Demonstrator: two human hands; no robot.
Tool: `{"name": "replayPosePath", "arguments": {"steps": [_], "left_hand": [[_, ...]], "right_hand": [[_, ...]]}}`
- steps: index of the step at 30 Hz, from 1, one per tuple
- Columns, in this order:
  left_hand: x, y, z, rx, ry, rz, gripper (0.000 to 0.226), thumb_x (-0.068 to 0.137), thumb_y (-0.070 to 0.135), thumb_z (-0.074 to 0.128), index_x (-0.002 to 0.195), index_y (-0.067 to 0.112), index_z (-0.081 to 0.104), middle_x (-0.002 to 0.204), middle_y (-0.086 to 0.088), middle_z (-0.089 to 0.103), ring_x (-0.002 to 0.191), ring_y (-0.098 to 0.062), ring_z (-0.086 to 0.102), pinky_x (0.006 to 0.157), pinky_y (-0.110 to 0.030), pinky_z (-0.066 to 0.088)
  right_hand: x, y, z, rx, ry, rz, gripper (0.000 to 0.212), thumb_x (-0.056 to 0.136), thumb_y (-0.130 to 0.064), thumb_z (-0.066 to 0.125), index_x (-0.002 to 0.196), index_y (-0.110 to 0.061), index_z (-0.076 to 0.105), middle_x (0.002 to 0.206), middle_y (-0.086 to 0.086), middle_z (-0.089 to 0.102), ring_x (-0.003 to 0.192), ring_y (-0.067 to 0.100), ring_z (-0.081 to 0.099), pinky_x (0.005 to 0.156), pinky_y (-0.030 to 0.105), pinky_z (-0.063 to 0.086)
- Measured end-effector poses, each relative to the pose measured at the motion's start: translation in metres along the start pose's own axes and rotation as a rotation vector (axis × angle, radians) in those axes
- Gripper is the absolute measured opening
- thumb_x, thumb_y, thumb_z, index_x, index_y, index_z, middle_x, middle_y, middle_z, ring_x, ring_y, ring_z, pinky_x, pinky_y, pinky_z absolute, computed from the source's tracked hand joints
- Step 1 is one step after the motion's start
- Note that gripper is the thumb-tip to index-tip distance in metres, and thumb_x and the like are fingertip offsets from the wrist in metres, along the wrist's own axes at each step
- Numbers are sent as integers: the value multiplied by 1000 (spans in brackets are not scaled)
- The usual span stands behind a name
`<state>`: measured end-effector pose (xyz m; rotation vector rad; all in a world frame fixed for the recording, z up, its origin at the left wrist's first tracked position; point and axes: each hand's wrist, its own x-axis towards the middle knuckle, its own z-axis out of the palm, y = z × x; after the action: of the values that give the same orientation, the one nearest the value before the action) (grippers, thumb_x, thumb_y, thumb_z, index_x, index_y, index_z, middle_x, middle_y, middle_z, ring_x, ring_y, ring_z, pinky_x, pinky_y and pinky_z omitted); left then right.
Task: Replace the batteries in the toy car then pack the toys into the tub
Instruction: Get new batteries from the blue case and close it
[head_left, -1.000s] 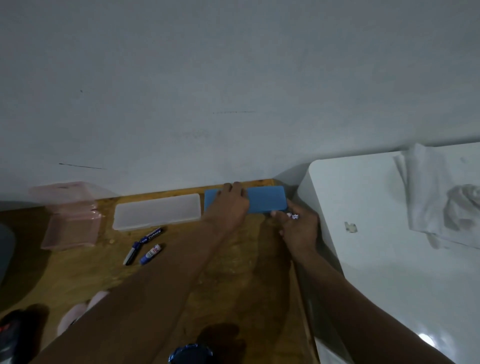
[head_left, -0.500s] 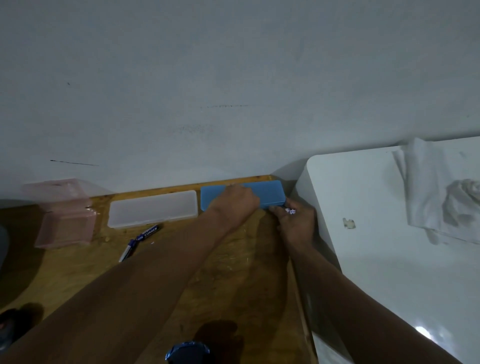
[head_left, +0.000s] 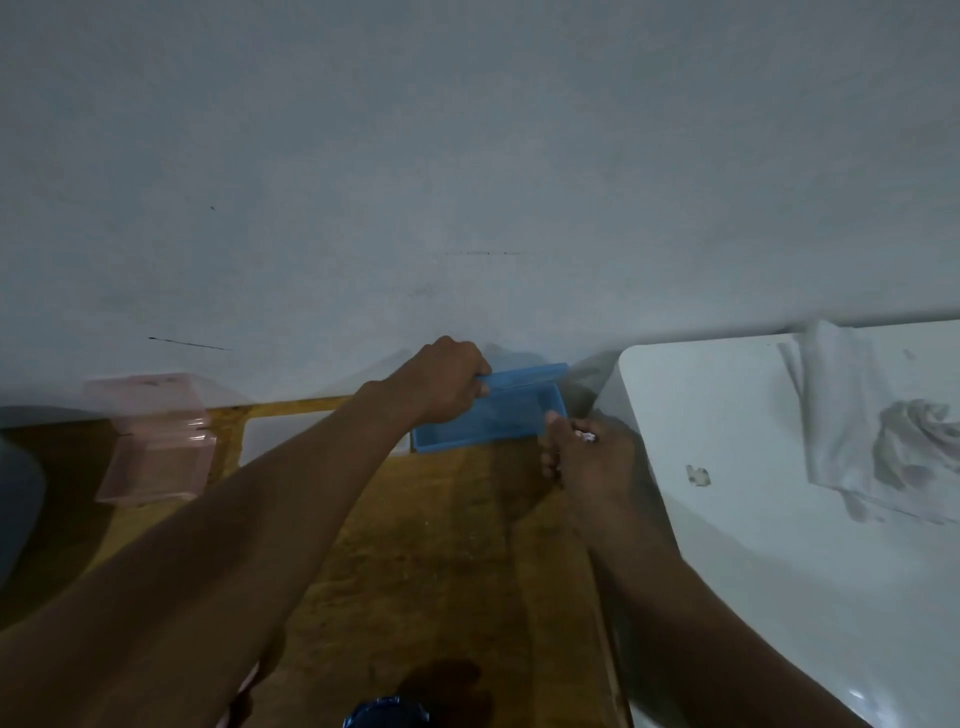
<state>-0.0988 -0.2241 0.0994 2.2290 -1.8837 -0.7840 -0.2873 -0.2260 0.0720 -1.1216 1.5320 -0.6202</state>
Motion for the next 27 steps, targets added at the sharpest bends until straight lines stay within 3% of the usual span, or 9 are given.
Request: {"name": "replayPosePath", "arguments": {"steps": [4,8,12,14,16,19,23,25,27], "left_hand": [[3,4,0,-18,20,-11,19,93,20,60,103,9,73,83,-8,67,72,-19,55,66,-27,39],[2,8,0,-41,24,-25,18,95,17,58,92,6,72,71,-6,60,68,-19,53,64,-26,37],[1,9,2,-16,31,-23,21,96,14,56,83,2,68,69,-5,58,68,-20,54,61,-26,37],[0,9,3,3,40,-20,19,94,10,55,87,1,70,80,-13,67,72,-23,59,62,-27,38],[-1,8,4,17,54,-12,18,93,9,55,88,-1,70,87,-17,70,78,-26,62,63,-29,39],[0,7,5,26,65,-4,18,93,10,56,91,0,71,91,-19,70,82,-29,64,65,-30,42],[0,3,7,32,58,3,15,91,8,59,97,2,71,96,-17,71,88,-30,66,67,-29,43],[-1,1,9,35,65,9,15,91,8,59,99,4,71,98,-16,71,89,-30,66,68,-28,44],[-3,0,11,30,70,13,17,92,8,58,104,5,70,100,-15,71,89,-30,65,69,-28,43]], "right_hand": [[14,-28,22,651,-249,528,14,94,-16,59,89,-4,57,72,11,57,63,20,56,58,34,50],[30,-37,38,695,-264,645,26,100,-9,35,75,-7,45,71,10,43,60,18,40,60,36,42],[40,-44,54,602,-246,647,35,102,-9,25,80,-4,51,68,11,52,58,17,37,58,27,35],[43,-51,60,595,-229,652,29,102,-10,29,116,-3,54,97,10,59,83,20,57,76,29,48],[42,-58,63,623,-193,698,34,100,-7,33,130,-3,49,123,13,57,113,27,57,95,41,46],[38,-63,63,585,-225,663,28,100,-8,32,124,-4,48,120,16,54,123,31,51,88,49,42],[33,-61,55,607,-246,638,17,99,0,30,108,3,45,96,19,52,124,33,49,105,48,40],[28,-60,47,492,-239,514,31,100,-5,31,129,1,41,111,18,52,111,28,57,92,37,50],[24,-48,38,62,-144,308,37,99,-16,41,136,-9,43,116,11,55,93,21,61,74,26,52]]}}
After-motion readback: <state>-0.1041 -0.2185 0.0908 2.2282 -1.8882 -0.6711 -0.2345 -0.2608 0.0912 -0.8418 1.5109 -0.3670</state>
